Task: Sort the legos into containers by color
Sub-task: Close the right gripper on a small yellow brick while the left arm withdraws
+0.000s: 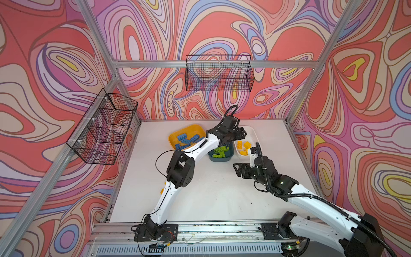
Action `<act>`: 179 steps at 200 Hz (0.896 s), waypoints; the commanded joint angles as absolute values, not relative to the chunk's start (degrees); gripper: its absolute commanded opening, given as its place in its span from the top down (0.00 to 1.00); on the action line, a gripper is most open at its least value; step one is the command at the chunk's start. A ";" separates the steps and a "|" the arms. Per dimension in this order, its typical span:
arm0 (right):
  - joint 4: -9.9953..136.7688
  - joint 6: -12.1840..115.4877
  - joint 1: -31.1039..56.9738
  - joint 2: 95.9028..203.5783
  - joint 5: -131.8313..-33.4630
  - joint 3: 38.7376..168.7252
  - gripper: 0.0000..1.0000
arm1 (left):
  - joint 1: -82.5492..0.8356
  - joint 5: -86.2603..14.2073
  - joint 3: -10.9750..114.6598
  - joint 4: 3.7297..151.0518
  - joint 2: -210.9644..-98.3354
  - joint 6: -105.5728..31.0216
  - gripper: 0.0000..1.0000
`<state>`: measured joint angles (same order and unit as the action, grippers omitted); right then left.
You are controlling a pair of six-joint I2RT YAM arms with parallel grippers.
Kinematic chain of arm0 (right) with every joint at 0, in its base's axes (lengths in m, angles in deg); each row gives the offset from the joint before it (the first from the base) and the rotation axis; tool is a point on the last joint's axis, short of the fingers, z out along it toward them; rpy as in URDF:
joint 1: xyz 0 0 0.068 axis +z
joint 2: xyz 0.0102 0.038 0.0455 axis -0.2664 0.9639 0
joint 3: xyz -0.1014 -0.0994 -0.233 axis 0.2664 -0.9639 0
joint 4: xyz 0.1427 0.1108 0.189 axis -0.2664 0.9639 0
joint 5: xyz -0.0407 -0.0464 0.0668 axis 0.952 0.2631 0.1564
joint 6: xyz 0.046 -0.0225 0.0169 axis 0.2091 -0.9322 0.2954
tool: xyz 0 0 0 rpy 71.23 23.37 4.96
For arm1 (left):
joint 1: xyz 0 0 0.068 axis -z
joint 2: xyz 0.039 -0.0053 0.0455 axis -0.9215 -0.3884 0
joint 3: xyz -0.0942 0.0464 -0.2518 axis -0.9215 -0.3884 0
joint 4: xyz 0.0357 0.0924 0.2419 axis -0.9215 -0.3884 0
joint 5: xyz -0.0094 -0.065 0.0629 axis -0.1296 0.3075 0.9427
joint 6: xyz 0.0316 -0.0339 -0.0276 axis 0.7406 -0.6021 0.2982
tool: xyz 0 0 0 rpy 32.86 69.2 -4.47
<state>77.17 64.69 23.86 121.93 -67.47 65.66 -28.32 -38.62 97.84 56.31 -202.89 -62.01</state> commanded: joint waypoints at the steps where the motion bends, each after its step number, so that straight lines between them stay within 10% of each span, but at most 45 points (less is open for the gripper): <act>1: 78.35 63.31 27.98 126.23 -66.03 68.77 0.14 | -30.62 -36.92 91.10 61.76 -190.51 -61.02 0.24; 66: 75.19 60.04 42.01 148.78 -62.49 84.07 0.14 | -36.54 -26.30 62.07 61.87 -155.53 -53.52 0.22; 179: 67.84 47.37 49.23 184.15 -76.02 112.39 0.13 | -39.02 -14.67 51.81 40.51 -121.68 -40.57 0.19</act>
